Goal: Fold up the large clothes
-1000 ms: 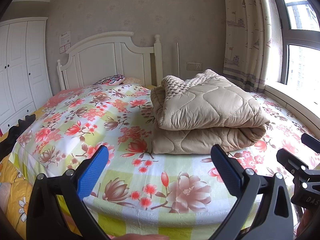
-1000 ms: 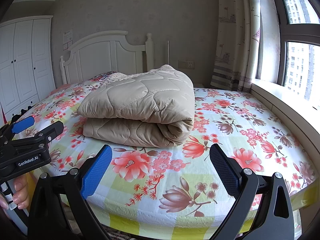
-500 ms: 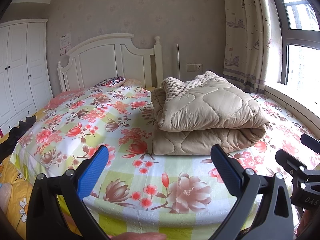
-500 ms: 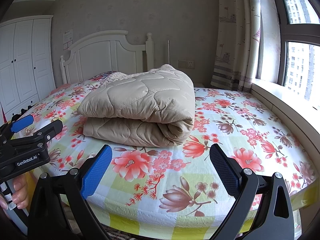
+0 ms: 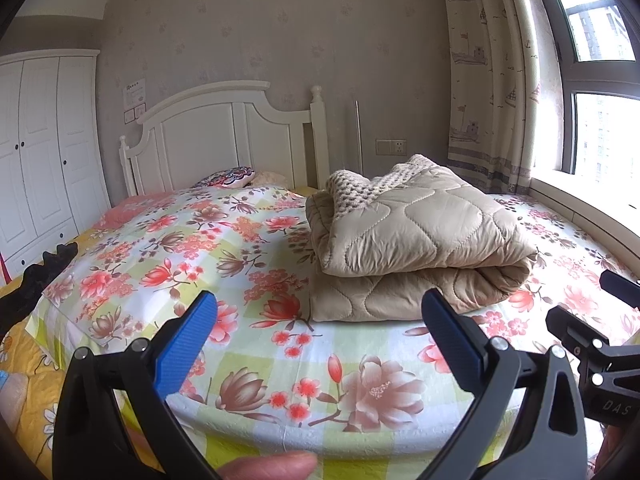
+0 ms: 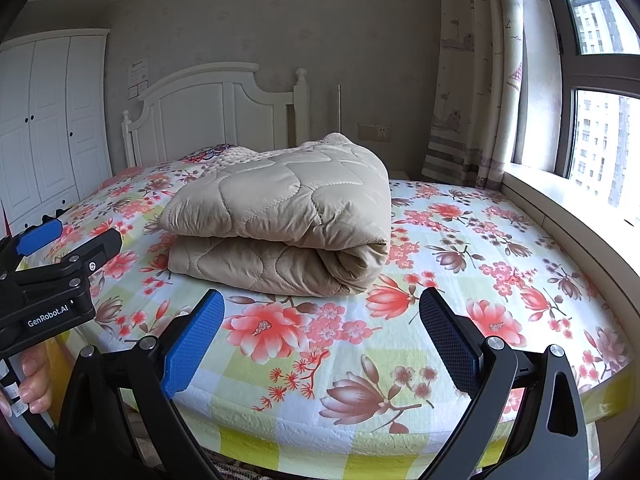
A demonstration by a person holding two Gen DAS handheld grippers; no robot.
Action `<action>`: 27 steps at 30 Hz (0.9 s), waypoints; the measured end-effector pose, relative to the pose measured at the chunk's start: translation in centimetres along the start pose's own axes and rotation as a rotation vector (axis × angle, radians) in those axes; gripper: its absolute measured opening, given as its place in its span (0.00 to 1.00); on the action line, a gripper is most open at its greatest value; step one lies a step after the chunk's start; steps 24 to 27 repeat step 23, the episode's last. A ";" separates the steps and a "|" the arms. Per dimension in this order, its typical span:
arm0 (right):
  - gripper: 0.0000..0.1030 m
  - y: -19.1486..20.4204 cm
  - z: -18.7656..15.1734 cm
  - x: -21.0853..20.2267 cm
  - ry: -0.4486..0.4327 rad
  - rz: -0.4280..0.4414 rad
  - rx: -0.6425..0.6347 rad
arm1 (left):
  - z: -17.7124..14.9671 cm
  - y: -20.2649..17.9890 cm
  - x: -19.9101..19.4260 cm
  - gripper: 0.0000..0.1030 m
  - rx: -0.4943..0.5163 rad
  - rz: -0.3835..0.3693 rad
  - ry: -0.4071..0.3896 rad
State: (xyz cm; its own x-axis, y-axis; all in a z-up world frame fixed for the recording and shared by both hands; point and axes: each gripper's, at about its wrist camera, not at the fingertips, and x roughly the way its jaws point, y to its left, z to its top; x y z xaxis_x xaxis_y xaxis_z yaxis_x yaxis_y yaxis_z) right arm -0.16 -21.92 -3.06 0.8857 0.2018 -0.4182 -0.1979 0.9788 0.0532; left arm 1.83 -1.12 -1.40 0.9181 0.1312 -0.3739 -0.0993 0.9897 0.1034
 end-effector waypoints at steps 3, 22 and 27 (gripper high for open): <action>0.92 -0.1 0.1 -0.1 -0.002 0.001 -0.011 | 0.4 0.1 0.0 0.98 0.005 0.007 -0.015; 0.92 -20.1 8.9 4.9 0.119 -0.189 0.069 | 10.3 9.7 11.8 0.98 0.004 -0.005 0.043; 0.93 -24.7 10.5 4.7 0.107 -0.299 0.081 | 11.5 12.8 14.1 0.98 -0.038 0.037 0.069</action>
